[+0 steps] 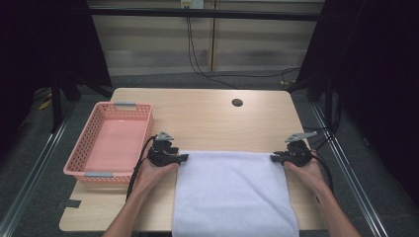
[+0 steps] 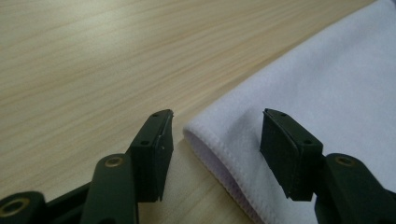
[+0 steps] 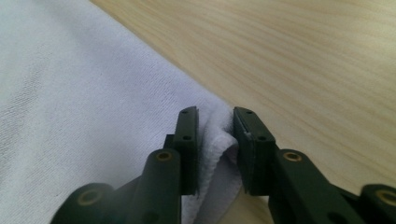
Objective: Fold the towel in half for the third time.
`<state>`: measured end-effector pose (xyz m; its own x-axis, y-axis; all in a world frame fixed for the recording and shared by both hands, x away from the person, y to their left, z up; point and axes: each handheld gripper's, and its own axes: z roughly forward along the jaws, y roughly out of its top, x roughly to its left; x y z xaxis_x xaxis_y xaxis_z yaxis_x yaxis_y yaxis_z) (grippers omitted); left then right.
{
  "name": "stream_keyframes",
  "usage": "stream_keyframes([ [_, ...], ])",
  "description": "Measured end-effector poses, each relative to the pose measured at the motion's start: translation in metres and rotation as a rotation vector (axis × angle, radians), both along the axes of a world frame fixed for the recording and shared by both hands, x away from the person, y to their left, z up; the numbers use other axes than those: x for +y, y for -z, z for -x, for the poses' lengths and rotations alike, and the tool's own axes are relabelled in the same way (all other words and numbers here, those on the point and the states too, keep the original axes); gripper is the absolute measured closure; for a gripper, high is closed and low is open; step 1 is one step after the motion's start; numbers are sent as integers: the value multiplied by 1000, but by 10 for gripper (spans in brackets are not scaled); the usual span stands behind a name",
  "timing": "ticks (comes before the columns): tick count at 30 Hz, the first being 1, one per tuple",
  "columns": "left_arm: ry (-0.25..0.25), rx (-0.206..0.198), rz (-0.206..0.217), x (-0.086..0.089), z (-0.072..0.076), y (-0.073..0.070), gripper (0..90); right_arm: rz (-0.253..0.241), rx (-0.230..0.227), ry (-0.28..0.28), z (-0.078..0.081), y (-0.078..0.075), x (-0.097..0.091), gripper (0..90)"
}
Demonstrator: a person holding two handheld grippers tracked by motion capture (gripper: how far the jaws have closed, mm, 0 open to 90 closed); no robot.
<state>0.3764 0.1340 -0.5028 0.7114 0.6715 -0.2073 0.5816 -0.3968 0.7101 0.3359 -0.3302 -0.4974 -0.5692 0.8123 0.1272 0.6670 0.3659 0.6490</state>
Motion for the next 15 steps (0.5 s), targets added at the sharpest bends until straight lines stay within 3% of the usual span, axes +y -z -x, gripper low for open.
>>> stream_keyframes([
  [3,10,4,-4,-2,0,0,542,-2,6,-2,0,0,0,787],
  [5,57,38,-10,-1,-1,-2,669,-4,10,3,1,-1,0,796],
  [8,91,35,-13,-1,1,-6,830,-7,12,21,1,-3,-2,807],
  [10,92,24,10,-1,2,-12,852,-29,2,30,1,-6,-4,818],
  [12,82,15,75,2,3,-20,859,-52,-12,41,1,-12,-8,825],
  [15,90,-29,74,3,4,-33,861,-77,-49,45,-1,-25,-10,826],
])
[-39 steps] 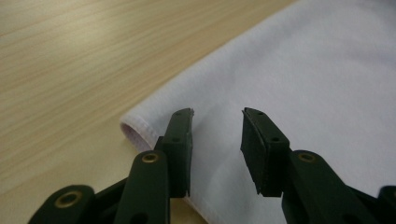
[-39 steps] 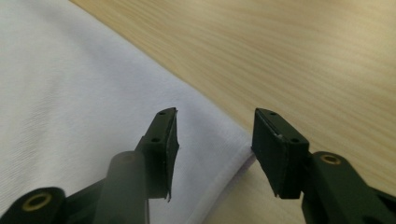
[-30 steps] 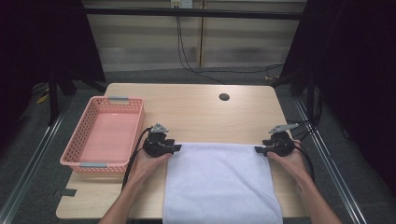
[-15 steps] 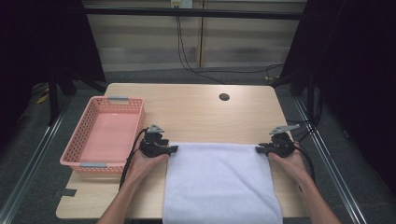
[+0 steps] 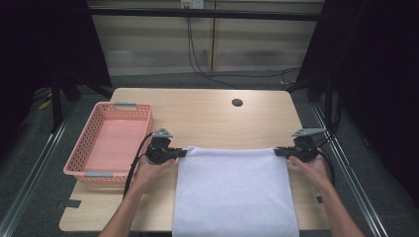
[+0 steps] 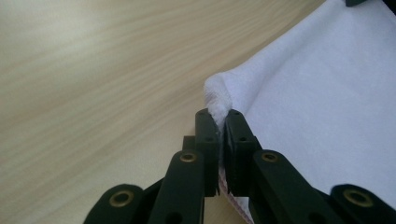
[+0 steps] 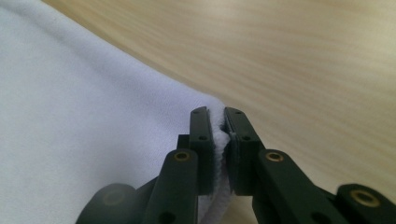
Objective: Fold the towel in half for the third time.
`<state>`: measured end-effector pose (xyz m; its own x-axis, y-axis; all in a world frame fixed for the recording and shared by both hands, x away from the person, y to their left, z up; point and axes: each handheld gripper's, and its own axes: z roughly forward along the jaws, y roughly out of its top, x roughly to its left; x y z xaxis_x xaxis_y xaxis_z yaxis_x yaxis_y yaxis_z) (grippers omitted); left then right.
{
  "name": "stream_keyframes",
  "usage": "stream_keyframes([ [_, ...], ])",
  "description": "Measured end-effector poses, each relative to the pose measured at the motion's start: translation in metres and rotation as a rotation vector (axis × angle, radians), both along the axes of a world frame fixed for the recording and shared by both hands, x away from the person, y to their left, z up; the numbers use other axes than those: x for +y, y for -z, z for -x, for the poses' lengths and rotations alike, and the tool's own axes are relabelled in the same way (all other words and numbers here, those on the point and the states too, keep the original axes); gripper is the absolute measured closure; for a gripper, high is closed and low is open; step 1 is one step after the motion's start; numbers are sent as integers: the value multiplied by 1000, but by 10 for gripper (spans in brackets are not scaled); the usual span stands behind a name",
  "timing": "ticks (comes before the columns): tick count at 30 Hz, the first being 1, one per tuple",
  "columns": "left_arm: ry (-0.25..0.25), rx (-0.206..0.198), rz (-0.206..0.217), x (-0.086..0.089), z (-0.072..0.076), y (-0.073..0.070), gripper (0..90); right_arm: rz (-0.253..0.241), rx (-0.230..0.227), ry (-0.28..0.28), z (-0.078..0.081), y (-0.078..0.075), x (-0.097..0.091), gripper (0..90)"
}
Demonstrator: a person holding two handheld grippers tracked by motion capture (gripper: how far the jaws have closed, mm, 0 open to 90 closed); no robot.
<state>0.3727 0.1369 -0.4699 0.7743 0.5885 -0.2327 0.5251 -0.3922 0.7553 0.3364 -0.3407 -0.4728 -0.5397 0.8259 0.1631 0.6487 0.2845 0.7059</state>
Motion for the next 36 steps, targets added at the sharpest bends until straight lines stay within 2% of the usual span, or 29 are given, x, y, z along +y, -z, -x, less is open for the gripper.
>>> stream_keyframes([
  [2,-7,2,19,-1,-1,-8,860,-1,-24,-7,-2,-9,0,826],
  [5,6,-26,16,-6,-3,-21,860,-35,-62,-3,-6,-23,-2,827],
  [7,4,-37,12,-5,-7,-28,860,-38,-70,-4,-10,-30,-4,828],
  [9,-11,-41,16,-4,-12,-33,861,-38,-78,3,-13,-35,-6,828],
  [10,-19,-44,4,-5,-16,-35,862,-47,-81,8,-15,-37,-8,828],
  [14,-37,-63,14,-7,-28,-41,863,-78,-116,18,-23,-45,-14,828],
  [16,-46,-64,6,-9,-36,-43,863,-91,-123,31,-28,-47,-14,829],
  [19,-62,-66,10,-11,-46,-45,863,-85,-121,43,-38,-49,-13,833],
  [20,-66,-65,7,-13,-49,-45,863,-66,-116,46,-42,-50,-12,833],
  [22,-80,-57,-18,-17,-55,-45,863,-35,-110,48,-49,-51,-9,833],
  [23,-84,-66,-17,-18,-57,-46,863,-43,-108,53,-52,-52,-8,833],
  [25,-94,-61,39,-15,-62,-52,863,-42,-112,65,-59,-56,-8,835],
  [26,-98,-71,41,-14,-64,-55,863,-41,-117,66,-61,-58,-8,836],
  [27,-103,-83,21,-14,-66,-58,864,-43,-120,74,-64,-61,-9,836],
  [32,-111,-126,36,-12,-62,-69,863,-118,-169,85,-66,-78,-13,838],
  [33,-109,-128,37,-13,-59,-69,864,-113,-173,79,-64,-78,-13,838],
  [34,-103,-135,21,-14,-56,-69,863,-106,-169,71,-62,-78,-12,838],
  [36,-85,-139,34,-14,-46,-70,863,-89,-167,53,-54,-77,-11,839],
])
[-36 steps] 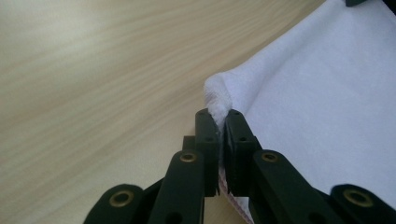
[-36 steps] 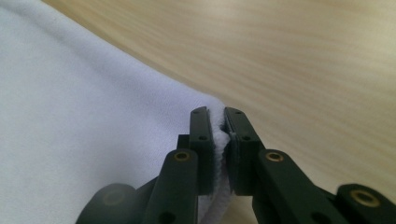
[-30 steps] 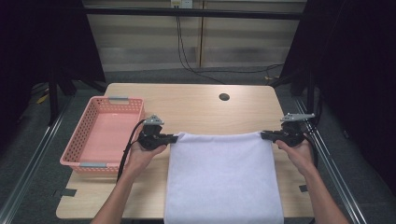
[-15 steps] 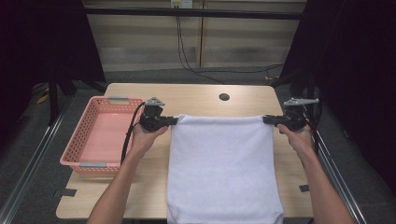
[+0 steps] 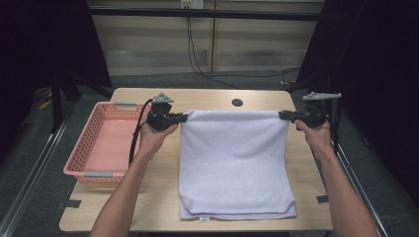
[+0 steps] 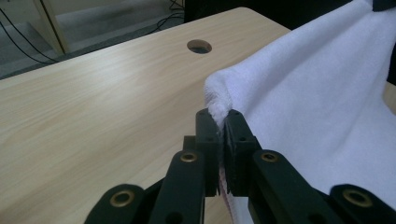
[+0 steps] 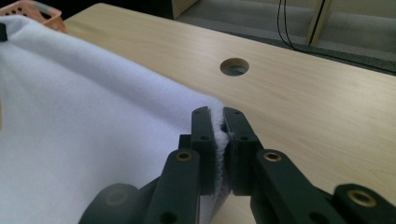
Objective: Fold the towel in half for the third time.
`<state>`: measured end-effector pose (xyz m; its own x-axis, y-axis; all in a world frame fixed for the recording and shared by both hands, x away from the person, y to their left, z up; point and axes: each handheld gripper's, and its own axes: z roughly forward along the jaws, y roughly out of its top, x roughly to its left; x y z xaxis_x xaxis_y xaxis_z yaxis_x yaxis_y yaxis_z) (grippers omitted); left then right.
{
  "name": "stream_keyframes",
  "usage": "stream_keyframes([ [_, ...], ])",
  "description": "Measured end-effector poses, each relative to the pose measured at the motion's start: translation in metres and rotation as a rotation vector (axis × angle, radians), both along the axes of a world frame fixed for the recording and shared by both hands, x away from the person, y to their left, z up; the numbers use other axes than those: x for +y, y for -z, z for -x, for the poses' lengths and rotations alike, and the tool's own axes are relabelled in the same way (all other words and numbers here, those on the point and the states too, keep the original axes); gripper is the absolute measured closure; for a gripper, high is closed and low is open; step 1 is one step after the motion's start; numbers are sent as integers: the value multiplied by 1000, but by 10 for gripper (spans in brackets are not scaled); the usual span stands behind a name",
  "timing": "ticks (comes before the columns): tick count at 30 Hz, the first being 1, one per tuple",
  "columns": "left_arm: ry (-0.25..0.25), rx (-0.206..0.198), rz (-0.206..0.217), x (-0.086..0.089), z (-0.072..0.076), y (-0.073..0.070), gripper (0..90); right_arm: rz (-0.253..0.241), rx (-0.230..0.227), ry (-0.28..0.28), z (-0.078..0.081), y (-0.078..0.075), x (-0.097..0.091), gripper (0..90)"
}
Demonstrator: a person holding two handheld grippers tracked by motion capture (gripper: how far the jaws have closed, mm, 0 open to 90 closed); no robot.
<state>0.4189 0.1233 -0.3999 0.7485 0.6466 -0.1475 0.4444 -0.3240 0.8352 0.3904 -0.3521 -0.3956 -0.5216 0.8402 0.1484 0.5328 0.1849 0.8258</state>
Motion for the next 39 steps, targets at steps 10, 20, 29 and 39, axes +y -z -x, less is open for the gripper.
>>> stream_keyframes([
  [10,87,-54,57,11,59,-13,862,-63,-61,-85,66,-10,-12,837],
  [20,145,-39,105,23,123,4,860,-83,-66,-175,136,4,-12,825],
  [29,197,90,10,30,158,57,853,-48,63,-208,188,57,-9,791],
  [39,270,183,-39,38,188,74,846,-11,155,-263,217,71,-13,729],
])
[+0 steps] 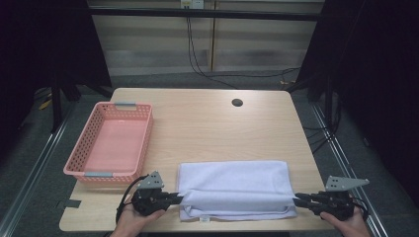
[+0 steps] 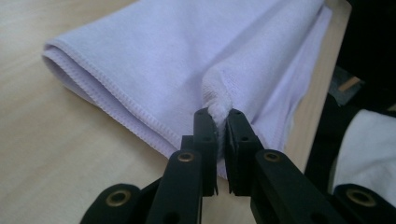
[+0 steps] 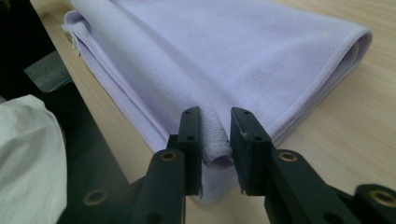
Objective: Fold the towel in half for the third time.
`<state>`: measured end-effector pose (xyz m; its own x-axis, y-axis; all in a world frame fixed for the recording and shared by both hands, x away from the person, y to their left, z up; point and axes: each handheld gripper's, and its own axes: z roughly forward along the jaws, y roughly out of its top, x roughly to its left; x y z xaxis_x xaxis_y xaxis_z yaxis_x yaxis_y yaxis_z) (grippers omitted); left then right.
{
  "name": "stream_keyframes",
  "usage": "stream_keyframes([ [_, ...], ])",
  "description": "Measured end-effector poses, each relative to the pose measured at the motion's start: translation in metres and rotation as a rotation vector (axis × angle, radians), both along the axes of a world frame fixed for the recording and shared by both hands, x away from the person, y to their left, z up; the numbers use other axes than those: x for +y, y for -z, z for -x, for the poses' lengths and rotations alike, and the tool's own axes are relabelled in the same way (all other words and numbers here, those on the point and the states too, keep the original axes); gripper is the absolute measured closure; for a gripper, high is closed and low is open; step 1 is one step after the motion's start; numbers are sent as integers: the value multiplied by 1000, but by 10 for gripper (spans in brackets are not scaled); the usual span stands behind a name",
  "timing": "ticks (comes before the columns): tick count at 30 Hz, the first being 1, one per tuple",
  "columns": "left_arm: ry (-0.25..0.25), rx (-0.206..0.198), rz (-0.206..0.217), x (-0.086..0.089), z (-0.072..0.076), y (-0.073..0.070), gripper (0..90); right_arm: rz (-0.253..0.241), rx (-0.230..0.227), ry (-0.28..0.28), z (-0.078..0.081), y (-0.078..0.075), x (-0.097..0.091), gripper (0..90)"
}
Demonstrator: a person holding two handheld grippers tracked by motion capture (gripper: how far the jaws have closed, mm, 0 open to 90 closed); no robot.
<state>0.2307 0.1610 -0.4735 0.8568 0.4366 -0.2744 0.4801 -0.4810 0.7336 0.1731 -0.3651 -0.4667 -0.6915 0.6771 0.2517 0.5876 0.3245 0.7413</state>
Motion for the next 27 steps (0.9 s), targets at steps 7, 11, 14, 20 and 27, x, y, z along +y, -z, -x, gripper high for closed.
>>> stream_keyframes([
  [7,-31,-30,50,14,1,-14,694,-31,6,35,3,-5,-1,513],
  [11,-64,-49,68,2,-26,-15,638,69,-28,99,-15,-7,10,506],
  [14,-71,-8,29,-11,-46,-5,636,89,-12,124,-34,1,21,498],
  [20,-33,-1,-109,-27,-54,17,597,157,11,144,-52,16,37,464],
  [27,-47,-13,-109,-33,-58,19,592,262,-13,125,-57,24,51,501],
])
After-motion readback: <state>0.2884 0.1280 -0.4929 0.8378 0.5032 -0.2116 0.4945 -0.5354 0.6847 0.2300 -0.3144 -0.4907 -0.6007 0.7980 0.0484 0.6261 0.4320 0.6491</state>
